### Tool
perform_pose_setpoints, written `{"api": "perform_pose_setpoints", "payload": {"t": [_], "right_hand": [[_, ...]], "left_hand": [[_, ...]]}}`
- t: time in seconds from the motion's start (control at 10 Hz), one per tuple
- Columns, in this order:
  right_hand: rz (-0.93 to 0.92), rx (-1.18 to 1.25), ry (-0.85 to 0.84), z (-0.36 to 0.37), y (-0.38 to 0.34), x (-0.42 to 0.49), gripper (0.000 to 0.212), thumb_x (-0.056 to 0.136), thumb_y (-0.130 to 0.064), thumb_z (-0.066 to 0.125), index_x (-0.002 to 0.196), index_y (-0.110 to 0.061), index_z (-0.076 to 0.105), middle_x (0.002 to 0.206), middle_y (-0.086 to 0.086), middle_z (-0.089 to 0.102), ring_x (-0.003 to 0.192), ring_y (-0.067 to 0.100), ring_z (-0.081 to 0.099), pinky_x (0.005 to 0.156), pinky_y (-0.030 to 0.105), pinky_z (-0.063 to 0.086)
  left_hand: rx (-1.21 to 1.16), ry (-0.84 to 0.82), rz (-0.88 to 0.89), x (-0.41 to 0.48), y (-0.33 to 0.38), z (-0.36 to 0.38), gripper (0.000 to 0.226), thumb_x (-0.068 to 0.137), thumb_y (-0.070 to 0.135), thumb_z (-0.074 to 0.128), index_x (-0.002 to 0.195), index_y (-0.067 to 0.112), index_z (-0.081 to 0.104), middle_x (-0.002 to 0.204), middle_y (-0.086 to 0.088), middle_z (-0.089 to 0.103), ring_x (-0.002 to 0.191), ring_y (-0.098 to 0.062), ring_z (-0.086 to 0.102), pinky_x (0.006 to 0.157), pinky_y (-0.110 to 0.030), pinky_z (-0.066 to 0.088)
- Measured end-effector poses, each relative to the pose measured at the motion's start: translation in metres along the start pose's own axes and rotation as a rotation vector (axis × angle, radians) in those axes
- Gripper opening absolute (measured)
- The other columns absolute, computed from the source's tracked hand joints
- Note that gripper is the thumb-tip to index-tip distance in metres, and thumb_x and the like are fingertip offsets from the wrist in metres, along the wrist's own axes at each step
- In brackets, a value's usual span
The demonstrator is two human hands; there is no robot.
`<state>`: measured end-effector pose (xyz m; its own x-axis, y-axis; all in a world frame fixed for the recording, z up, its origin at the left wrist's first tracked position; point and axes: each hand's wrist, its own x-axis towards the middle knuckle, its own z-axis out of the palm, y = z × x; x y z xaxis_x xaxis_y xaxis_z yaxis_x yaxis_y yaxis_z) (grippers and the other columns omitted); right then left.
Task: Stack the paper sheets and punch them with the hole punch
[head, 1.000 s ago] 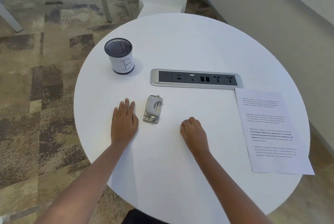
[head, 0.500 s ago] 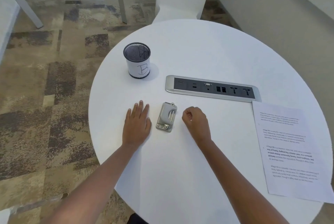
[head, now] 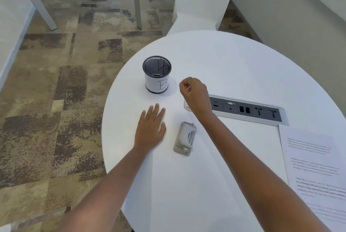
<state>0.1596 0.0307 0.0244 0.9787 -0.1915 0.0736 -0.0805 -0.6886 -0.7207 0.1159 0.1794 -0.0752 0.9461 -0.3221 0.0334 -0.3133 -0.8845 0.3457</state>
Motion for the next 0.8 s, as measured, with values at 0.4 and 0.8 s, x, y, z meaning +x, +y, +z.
{"api": "perform_pose_setpoints", "payload": {"t": [0.4, 0.8], "right_hand": [[-0.054, -0.018, -0.027, 0.032, -0.042, 0.059, 0.023, 0.093, -0.013, 0.044, 0.1, -0.003, 0.064, 0.104, 0.017, 0.065, 0.094, 0.029, 0.059, 0.079, 0.033, 0.043], [0.026, 0.158, 0.128, 0.027, -0.02, 0.041, 0.008, 0.086, -0.008, 0.055, 0.088, -0.004, 0.061, 0.097, 0.015, 0.062, 0.074, 0.013, 0.052, 0.066, 0.005, 0.041]], "left_hand": [[0.005, 0.047, 0.034, 0.024, -0.014, 0.006, 0.048, 0.084, 0.021, 0.045, 0.13, 0.01, 0.052, 0.14, -0.015, 0.05, 0.128, -0.031, 0.048, 0.106, -0.05, 0.036], [0.001, 0.119, 0.03, 0.024, -0.016, 0.011, 0.047, 0.083, 0.017, 0.055, 0.129, 0.009, 0.053, 0.141, -0.016, 0.048, 0.129, -0.032, 0.047, 0.106, -0.051, 0.036]]}}
